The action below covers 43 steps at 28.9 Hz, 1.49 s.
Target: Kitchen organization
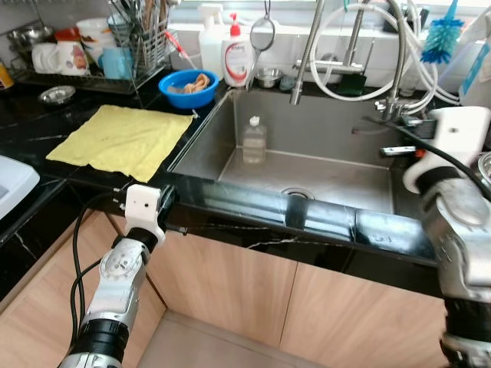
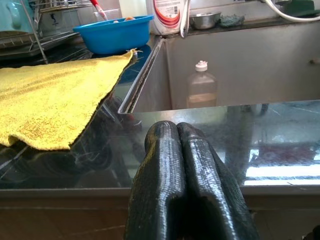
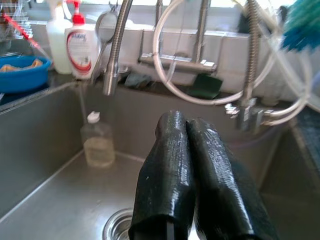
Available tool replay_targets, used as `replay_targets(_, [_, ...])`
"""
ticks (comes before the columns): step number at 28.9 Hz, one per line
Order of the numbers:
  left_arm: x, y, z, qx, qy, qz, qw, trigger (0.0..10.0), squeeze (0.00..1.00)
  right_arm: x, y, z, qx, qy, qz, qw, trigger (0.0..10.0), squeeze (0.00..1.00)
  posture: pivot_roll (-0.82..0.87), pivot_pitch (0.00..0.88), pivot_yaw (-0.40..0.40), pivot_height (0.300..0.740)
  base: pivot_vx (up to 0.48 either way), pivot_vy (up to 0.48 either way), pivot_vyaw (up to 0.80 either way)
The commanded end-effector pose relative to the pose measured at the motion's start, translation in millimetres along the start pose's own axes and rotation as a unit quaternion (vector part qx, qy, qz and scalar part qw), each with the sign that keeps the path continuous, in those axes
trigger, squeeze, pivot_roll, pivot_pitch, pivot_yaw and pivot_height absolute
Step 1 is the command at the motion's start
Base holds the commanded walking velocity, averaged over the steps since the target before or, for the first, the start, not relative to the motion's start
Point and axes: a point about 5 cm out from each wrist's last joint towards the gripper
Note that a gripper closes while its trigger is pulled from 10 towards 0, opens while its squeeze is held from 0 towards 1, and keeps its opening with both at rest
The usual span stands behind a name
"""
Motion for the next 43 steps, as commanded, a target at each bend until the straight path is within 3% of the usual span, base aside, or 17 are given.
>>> replay_targets(1, [2.2,0.3,1.5,0.001,0.011,-0.004,1.0,10.0,0.0,-14.6,10.2,0.7,0.01,0.011,0.03,0.999,10.0,0.0,-0.03,0.0,0.036,0.74,0.0,0.0,0.0])
replay_targets(4, [1.8,-0.2,1.3,0.001,0.012,-0.004,1.0,10.0,0.0,-32.4,16.8,-0.3,0.013,0.033,0.071,0.997,10.0,0.0,-0.02,0.0,0.032,0.74,0.0,0.0,0.0])
replay_targets(10, [1.1,-2.2,1.2,0.001,0.014,-0.004,1.0,10.0,0.0,-56.1,22.3,-6.5,-0.003,0.029,0.111,0.993,10.0,0.0,-0.01,0.0,0.026,0.74,0.0,0.0,0.0])
replay_targets(16, [0.3,-3.3,1.2,0.001,0.014,-0.003,1.0,10.0,0.0,-56.5,25.2,-9.3,-0.004,0.033,0.103,0.994,10.0,0.0,-0.01,0.0,0.027,0.74,0.0,0.0,0.0])
replay_targets(17, [-0.1,-3.6,1.0,0.0,0.014,-0.003,1.0,10.0,0.0,-55.2,25.6,-11.0,-0.009,0.031,0.099,0.995,10.0,1.0,-0.02,0.0,0.029,0.74,0.0,0.0,0.0])
replay_targets(28, [-0.4,-4.5,-0.2,-0.004,0.014,-0.001,1.0,10.0,0.0,-47.0,25.7,-11.7,-0.027,0.008,0.065,0.998,10.0,1.0,-0.01,0.0,0.031,0.74,0.0,0.0,0.0])
replay_targets(29, [-0.4,-4.6,-0.2,-0.005,0.014,-0.001,1.0,10.0,0.0,-43.8,25.2,-12.9,-0.036,0.001,0.052,0.998,10.0,0.76,-0.01,0.0,0.031,0.74,0.0,0.0,0.0])
replay_targets(30, [-0.3,-4.7,-0.2,-0.005,0.014,-0.001,1.0,10.0,0.0,-38.1,24.2,-15.3,-0.05,-0.008,0.033,0.998,10.0,0.0,-0.01,0.0,0.03,0.74,0.0,0.0,0.0])
replay_targets(32, [-0.1,-4.9,-0.1,-0.004,0.014,-0.002,1.0,10.0,0.0,-24.6,20.9,-18.9,-0.072,-0.028,-0.008,0.997,10.0,0.0,-0.01,0.0,0.03,0.74,0.0,0.0,0.0])
replay_targets(37, [-0.1,-5.0,0.0,-0.004,0.014,-0.001,1.0,10.0,0.0,-20.5,19.7,-19.3,-0.077,-0.033,-0.021,0.996,10.0,0.0,-0.01,0.0,0.03,0.74,0.0,0.0,0.0])
replay_targets(41, [0.3,-5.4,1.6,-0.003,0.016,0.0,1.0,10.0,0.0,17.0,-17.4,-30.5,-0.174,-0.072,-0.132,0.973,10.0,0.0,-0.01,0.0,0.031,0.74,0.0,0.0,0.0])
replay_targets(43, [0.3,-5.5,1.6,-0.003,0.016,0.0,1.0,10.0,0.0,17.5,-18.8,-30.4,-0.177,-0.073,-0.135,0.972,10.0,0.0,-0.01,0.0,0.031,0.74,0.0,0.0,0.0])
Point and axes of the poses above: a point about 5 cm out from each wrist's last joint towards the gripper, its own y axis pointing out of the wrist towards the gripper, its own x axis along the axis of the wrist's last joint, z = x × y, and after that the axes turned 7 degrees about -y, right-handed
